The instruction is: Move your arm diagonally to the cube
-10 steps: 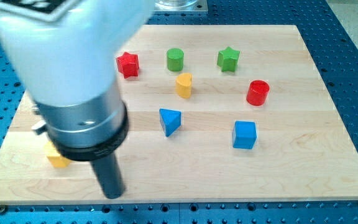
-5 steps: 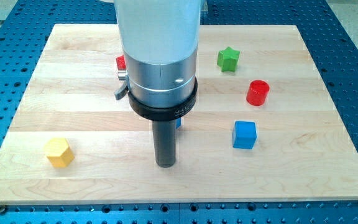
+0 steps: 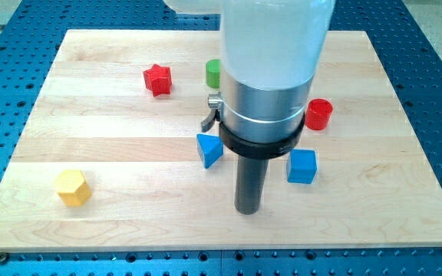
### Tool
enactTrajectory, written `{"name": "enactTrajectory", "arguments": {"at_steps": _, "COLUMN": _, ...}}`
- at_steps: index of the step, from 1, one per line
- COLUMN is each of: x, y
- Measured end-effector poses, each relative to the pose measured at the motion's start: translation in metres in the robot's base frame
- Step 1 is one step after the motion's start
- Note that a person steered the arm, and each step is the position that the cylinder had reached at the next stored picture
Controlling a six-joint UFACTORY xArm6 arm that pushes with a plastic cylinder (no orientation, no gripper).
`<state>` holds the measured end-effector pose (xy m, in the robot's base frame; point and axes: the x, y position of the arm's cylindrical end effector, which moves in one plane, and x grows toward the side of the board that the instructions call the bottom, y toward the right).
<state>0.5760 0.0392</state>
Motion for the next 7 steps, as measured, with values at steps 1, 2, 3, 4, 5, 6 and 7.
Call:
{"name": "enactTrajectory", "arguments": {"at_steps": 1, "x": 0.0038, "y": 0.0042}}
{"name": "enactTrajectory", "arguments": {"at_steps": 2, "x": 0.0038, "y": 0.006}}
{"name": "enactTrajectory", "arguments": {"at_steps": 3, "x": 0.0039, "y": 0.0064}}
{"name": "enactTrajectory", "arguments": {"at_steps": 4, "x": 0.0039, "y": 0.0064}}
{"name": "enactTrajectory", "arguments": {"at_steps": 5, "x": 0.0047, "y": 0.0064}}
{"name": "enactTrajectory", "arguments": {"at_steps": 6, "x": 0.0075, "y": 0.0064}}
{"name": "enactTrajectory", "arguments": {"at_steps": 7, "x": 0.0085, "y": 0.0064}}
